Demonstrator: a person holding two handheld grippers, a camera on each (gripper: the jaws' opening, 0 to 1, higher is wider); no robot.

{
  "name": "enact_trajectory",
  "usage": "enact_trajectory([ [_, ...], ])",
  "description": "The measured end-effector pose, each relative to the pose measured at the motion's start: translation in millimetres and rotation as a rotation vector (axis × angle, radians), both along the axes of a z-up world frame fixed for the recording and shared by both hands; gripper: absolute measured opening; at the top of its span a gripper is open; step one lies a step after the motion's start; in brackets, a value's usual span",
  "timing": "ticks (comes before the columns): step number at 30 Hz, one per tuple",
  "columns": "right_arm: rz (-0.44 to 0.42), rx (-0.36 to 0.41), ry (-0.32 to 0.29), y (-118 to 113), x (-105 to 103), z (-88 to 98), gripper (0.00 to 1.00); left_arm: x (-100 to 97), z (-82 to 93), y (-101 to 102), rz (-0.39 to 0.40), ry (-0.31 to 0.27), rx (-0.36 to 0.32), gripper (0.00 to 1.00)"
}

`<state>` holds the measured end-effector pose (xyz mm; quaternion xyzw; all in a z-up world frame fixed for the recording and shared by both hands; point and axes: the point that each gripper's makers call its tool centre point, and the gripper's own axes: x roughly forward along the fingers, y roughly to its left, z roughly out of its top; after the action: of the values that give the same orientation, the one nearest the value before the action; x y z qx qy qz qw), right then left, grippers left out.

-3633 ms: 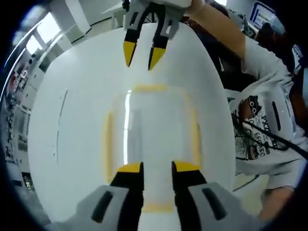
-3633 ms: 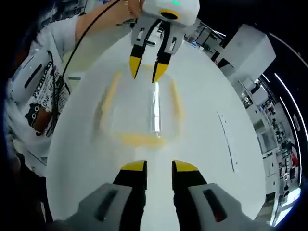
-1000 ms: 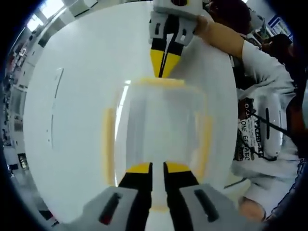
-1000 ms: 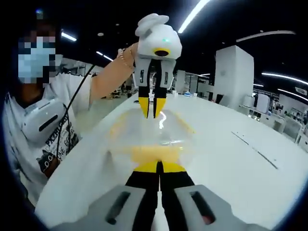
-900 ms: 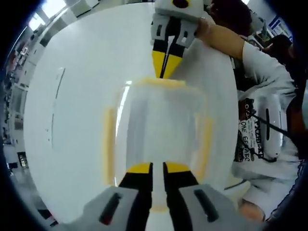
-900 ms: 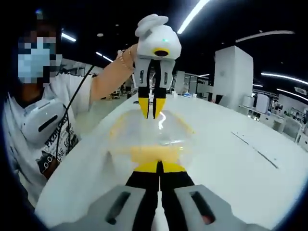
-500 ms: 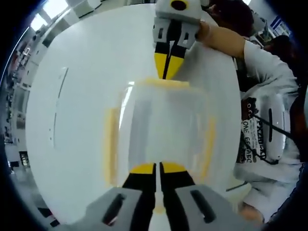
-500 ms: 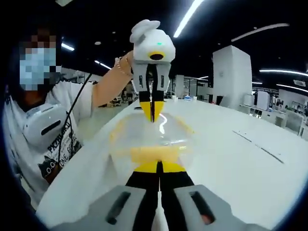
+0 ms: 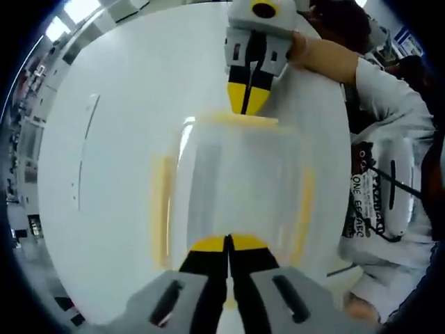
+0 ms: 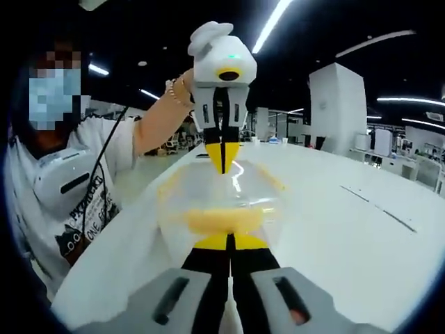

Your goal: Snap each plastic latch of the storage box into its locked position after aligning the lid with the box until every specified latch is closed and the lid sits flush.

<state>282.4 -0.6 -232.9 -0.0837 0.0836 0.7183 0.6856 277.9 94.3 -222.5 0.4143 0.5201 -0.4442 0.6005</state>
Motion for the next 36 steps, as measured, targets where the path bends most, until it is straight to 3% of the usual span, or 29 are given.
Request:
enact_trajectory([
  [11,-0.029,-0.025,-0.024,-3.9,-0.4,-3.8,0.0,-0.7,-0.2,-3.3,0.011,0.013,0.024,0.0],
  [25,-0.075,-0.014,-0.039,-12.2,5.9,-0.8,0.0,-5.4,2.9,-10.4,0.029,0.018,0.004,0.0],
  [36,-0.119,0.013,-0.057,-20.7,14.9,9.6,0.0,-5.3,5.6,-9.1,0.025,-0.021,-0.003,0.0],
])
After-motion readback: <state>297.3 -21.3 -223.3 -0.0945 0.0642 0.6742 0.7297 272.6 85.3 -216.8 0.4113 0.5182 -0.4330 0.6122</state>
